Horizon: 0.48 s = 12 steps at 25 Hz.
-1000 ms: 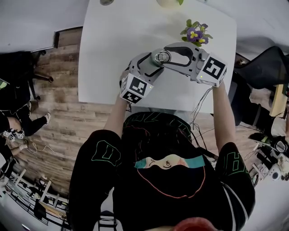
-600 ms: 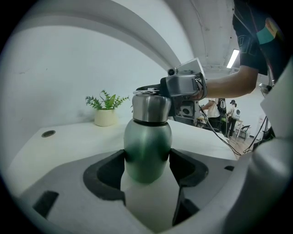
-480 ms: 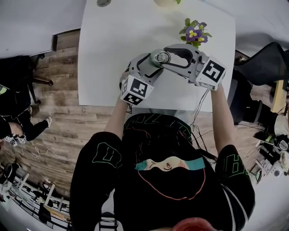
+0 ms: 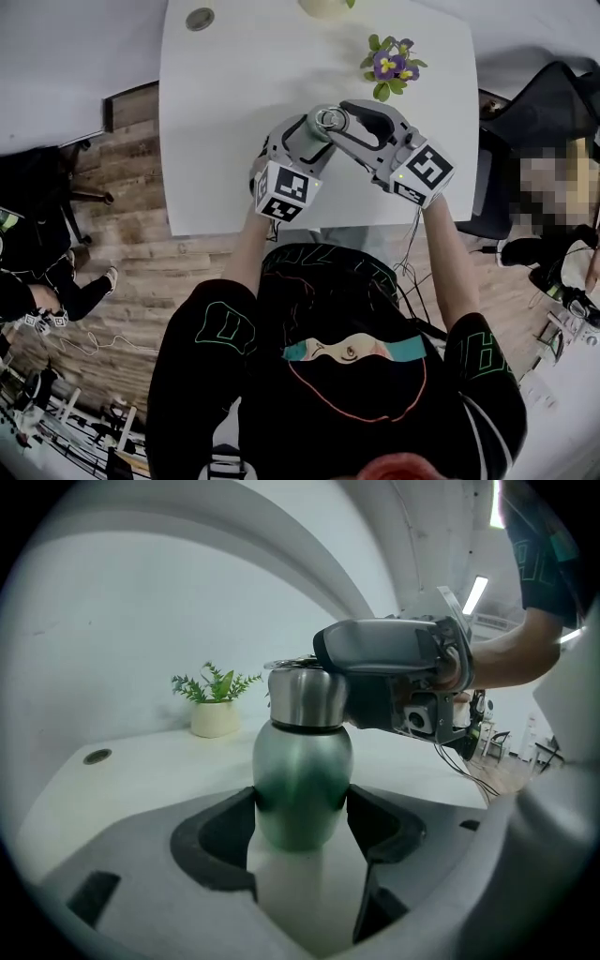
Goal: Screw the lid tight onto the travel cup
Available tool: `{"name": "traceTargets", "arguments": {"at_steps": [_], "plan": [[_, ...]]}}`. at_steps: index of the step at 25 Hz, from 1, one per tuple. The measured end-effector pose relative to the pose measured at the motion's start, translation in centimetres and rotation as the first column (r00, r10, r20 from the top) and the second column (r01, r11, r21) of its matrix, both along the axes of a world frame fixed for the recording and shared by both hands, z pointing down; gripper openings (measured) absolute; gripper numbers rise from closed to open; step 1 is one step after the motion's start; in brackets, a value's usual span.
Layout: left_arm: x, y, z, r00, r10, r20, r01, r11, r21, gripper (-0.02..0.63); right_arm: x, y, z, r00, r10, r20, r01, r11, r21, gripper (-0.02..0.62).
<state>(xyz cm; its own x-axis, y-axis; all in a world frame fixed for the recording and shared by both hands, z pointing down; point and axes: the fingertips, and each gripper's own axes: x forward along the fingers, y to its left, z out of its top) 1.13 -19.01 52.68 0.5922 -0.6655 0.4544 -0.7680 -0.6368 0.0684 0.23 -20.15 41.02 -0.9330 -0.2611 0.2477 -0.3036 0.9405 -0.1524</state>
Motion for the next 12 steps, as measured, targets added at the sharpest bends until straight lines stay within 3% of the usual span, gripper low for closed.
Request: {"name": "traceTargets", "arguments": {"at_steps": [4, 8, 12], "plan": [[0.06, 0.00, 0.26, 1.000, 0.009, 0.003, -0.009, 1.000, -0.005, 0.318, 0.31, -0.11, 0.16, 0.991, 0.131, 0.024, -0.131, 0.991, -0.001, 0.206], [0.05, 0.03, 0.38, 1.000, 0.018, 0.007, -0.018, 1.000, -0.009, 0.318, 0.53, -0.12, 0.16, 0.964, 0.263, 0.045, -0.263, 0.965, -0.002, 0.206], [0.04, 0.13, 0.48, 1.000, 0.024, 0.011, -0.024, 1.000, -0.013, 0.318, 0.69, -0.02, 0.25, 0.940, 0.336, 0.053, -0.336, 0.942, -0.006, 0.206]]}}
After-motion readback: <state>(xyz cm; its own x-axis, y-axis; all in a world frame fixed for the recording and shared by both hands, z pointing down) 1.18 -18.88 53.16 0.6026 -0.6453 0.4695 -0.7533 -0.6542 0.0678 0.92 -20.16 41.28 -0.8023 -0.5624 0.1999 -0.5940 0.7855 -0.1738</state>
